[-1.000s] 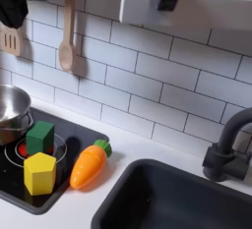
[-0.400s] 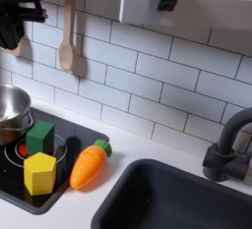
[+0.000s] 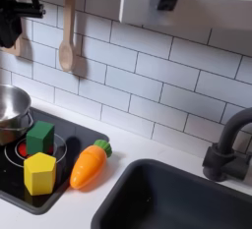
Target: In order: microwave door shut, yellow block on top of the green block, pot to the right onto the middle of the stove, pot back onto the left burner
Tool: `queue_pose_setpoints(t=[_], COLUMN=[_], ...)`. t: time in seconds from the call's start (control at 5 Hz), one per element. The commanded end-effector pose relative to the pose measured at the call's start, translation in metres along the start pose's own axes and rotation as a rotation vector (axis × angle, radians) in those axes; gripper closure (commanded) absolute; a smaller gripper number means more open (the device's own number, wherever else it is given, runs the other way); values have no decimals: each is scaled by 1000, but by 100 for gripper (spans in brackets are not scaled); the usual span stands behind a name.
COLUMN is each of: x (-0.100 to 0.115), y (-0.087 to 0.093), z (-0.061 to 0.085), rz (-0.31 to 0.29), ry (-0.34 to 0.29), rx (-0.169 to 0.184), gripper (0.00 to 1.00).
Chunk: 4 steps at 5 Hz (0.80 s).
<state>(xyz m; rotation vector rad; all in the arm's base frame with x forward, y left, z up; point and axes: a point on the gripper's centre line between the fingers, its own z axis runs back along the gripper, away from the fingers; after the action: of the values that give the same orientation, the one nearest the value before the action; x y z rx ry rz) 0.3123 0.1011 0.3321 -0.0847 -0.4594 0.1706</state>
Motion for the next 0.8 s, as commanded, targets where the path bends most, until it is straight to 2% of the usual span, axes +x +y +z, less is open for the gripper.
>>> queue_pose_setpoints(t=[0.0,0.2,0.4,0.6], x=[-17,-22,-30,-40], y=[2,3,3,3], z=[16,22,24,31], rz=[32,27,56,52], ry=[18,17,37,78], rx=[27,36,61,135], gripper=[0,0,0,0])
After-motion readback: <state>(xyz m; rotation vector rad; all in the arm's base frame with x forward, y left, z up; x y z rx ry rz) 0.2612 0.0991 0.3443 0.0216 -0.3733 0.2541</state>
